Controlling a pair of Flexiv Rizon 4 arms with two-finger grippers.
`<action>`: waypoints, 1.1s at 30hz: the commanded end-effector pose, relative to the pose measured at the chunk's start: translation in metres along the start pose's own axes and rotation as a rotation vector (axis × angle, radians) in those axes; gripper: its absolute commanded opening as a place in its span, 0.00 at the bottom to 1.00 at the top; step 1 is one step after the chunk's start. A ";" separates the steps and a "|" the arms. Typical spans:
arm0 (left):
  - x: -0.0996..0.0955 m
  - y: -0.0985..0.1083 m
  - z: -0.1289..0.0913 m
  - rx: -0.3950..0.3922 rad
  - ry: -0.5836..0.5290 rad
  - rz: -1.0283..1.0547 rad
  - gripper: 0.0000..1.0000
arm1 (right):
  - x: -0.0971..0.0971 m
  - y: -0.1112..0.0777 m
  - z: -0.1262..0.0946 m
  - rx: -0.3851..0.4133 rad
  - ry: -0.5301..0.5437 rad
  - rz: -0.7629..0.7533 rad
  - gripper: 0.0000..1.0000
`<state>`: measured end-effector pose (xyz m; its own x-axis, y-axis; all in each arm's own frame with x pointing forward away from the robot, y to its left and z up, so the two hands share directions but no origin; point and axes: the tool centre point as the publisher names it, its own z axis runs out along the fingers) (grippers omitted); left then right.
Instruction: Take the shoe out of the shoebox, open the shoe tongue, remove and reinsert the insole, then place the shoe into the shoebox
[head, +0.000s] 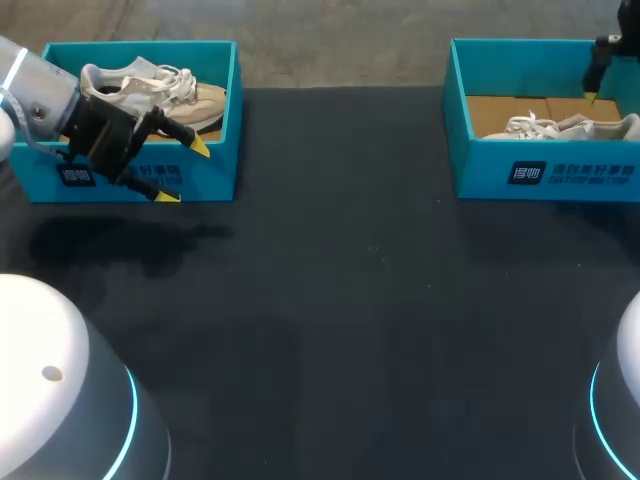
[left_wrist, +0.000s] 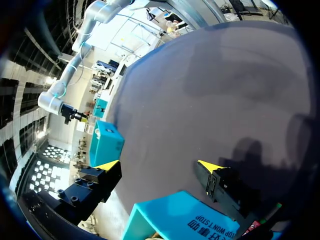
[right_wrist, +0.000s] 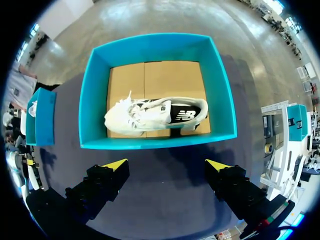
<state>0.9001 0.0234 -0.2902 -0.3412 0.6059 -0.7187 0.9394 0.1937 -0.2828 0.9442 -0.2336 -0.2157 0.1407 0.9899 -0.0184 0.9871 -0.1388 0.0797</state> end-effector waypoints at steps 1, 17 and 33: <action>-0.004 -0.002 0.001 -0.025 0.033 -0.003 1.00 | 0.000 0.000 0.000 -0.001 0.000 0.000 1.00; -0.036 -0.001 -0.049 -0.118 0.184 -0.115 1.00 | 0.000 0.000 0.000 -0.001 0.000 0.000 1.00; -0.066 0.015 -0.115 -0.189 0.357 -0.127 1.00 | 0.000 0.000 0.000 -0.001 0.000 0.000 1.00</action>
<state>0.9339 0.0669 -0.1834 -0.4531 0.7538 -0.4759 0.8905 0.4078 -0.2020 0.9441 -0.2337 -0.2159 0.1406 0.9899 -0.0178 0.9871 -0.1387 0.0800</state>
